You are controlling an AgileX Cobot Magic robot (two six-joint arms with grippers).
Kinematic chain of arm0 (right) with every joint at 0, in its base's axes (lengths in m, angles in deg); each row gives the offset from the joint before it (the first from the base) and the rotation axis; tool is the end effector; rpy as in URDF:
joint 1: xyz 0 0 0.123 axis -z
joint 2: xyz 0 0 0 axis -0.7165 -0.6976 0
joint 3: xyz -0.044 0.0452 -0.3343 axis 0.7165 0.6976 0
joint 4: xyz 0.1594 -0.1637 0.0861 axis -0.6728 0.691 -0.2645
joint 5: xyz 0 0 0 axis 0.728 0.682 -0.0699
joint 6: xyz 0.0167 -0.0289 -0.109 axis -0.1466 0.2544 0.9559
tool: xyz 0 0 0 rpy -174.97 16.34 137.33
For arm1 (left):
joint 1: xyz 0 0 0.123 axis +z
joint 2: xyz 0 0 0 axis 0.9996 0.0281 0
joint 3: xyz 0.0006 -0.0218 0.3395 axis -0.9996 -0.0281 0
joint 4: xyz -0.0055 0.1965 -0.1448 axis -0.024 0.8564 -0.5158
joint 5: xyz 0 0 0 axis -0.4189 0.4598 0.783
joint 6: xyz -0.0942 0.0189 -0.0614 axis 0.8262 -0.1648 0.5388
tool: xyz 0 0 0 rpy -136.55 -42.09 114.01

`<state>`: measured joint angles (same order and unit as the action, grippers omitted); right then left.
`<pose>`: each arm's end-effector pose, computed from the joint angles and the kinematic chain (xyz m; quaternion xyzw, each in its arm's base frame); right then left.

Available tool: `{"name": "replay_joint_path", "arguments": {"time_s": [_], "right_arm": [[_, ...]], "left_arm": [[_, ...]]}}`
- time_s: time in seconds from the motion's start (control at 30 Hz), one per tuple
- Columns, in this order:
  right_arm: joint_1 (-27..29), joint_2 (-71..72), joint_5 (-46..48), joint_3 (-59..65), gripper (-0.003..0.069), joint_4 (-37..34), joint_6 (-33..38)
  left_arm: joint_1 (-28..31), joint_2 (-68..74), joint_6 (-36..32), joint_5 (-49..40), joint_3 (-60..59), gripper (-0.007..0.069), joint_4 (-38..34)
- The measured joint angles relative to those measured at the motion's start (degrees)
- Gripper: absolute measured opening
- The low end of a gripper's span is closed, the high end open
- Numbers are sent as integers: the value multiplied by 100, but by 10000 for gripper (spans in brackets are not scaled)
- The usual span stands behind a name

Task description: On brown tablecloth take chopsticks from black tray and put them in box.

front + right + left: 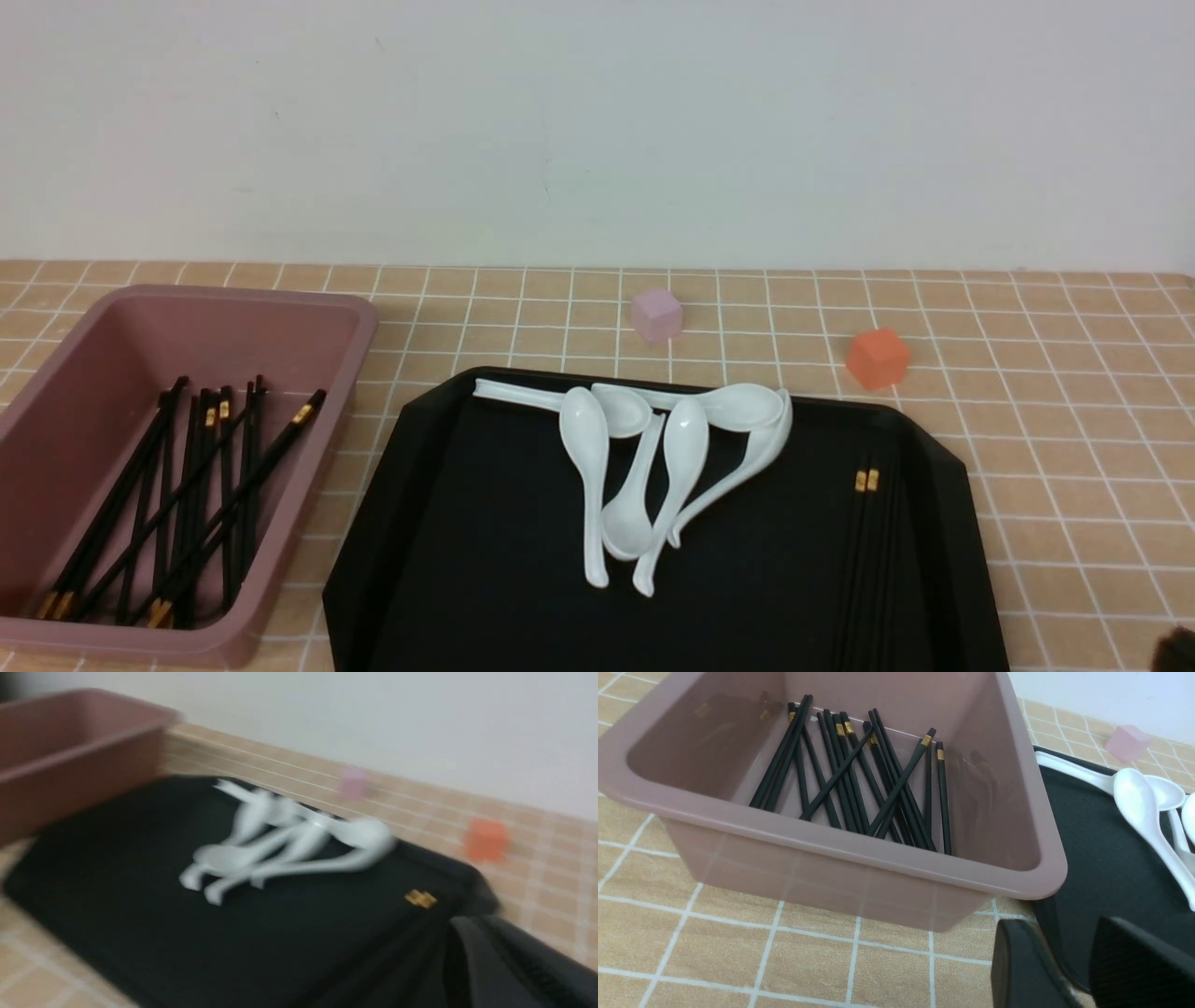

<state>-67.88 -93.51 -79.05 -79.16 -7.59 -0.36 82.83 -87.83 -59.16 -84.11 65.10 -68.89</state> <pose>0.0232 0.0108 0.2159 -0.1432 0.7451 0.1335 0.6376 0.0117 -0.0032 0.1654 -0.0806 0.7952 -0.1287 0.5870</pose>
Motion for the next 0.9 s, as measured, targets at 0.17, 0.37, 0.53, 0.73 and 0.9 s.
{"name": "replay_joint_path", "arguments": {"time_s": [0.17, 0.37, 0.53, 0.73, 0.9], "right_arm": [[977, 646, 82, 509, 33, 47, -14], [1529, 825, 613, 509, 37, 71, -14], [1584, 825, 1082, 481, 43, 71, -14], [1584, 825, 1099, 475, 53, 71, -14], [1584, 825, 1099, 475, 61, 71, -14]], "left_arm": [[0, 0, 0, 0, 0, 239, 0], [0, 0, 0, 0, 0, 239, 0], [0, 0, 0, 0, 0, 239, 0], [0, 0, 0, 0, 0, 239, 0], [0, 0, 0, 0, 0, 239, 0]]}}
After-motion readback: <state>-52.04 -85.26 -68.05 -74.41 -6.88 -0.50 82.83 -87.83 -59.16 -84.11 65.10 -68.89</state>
